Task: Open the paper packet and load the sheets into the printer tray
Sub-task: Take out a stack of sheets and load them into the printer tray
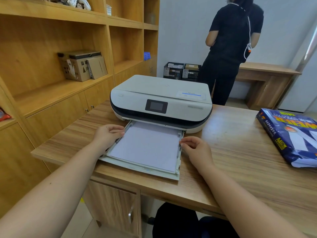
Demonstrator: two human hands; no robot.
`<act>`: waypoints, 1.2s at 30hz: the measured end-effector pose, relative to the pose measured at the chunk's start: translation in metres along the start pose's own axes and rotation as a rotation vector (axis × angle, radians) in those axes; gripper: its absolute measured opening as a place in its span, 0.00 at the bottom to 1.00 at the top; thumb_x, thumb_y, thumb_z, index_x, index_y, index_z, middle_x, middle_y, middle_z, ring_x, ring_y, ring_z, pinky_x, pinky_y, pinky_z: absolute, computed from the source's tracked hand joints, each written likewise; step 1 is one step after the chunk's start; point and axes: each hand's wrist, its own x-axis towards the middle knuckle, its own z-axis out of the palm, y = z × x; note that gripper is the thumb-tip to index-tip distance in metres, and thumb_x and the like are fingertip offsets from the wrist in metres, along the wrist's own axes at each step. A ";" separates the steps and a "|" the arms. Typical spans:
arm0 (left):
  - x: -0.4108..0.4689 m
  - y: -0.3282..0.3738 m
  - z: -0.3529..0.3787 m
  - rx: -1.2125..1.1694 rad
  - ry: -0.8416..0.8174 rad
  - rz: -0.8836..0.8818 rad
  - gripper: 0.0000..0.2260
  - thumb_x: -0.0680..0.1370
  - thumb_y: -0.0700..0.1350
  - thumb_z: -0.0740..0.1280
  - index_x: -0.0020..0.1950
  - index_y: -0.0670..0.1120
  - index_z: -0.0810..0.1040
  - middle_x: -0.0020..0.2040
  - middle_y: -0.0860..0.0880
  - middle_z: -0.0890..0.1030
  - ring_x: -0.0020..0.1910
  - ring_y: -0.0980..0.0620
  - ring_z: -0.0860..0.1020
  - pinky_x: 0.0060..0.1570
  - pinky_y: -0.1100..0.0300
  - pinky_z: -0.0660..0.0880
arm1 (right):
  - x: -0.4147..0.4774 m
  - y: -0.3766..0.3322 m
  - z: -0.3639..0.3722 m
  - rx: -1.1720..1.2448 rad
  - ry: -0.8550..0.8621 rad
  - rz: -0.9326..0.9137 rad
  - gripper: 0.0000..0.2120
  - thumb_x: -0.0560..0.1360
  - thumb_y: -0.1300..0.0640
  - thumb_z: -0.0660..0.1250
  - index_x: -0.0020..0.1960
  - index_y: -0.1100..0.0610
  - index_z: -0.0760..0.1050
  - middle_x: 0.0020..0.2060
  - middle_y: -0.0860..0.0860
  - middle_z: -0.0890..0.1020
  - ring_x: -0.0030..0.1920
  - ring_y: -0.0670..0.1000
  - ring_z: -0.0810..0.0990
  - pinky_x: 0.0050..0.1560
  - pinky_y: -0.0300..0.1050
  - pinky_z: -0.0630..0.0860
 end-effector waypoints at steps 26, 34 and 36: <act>-0.076 -0.010 -0.016 1.183 -0.373 0.741 0.39 0.71 0.72 0.50 0.78 0.57 0.44 0.78 0.59 0.44 0.75 0.58 0.35 0.73 0.56 0.37 | -0.072 -0.050 0.026 -0.748 -0.551 -0.381 0.32 0.75 0.41 0.66 0.75 0.40 0.57 0.78 0.47 0.55 0.74 0.50 0.62 0.70 0.50 0.64; -0.071 -0.007 -0.008 1.029 -0.284 0.683 0.37 0.74 0.68 0.54 0.78 0.58 0.45 0.78 0.59 0.45 0.76 0.57 0.37 0.75 0.53 0.45 | -0.061 -0.054 0.026 -0.745 -0.470 -0.410 0.25 0.77 0.48 0.65 0.73 0.42 0.63 0.77 0.47 0.58 0.73 0.50 0.64 0.67 0.50 0.68; -0.072 -0.007 -0.004 0.979 -0.273 0.625 0.37 0.74 0.67 0.57 0.78 0.60 0.43 0.78 0.58 0.44 0.76 0.55 0.38 0.75 0.49 0.50 | -0.058 -0.051 0.027 -0.707 -0.450 -0.463 0.26 0.77 0.50 0.66 0.73 0.45 0.64 0.76 0.45 0.62 0.76 0.47 0.56 0.70 0.52 0.65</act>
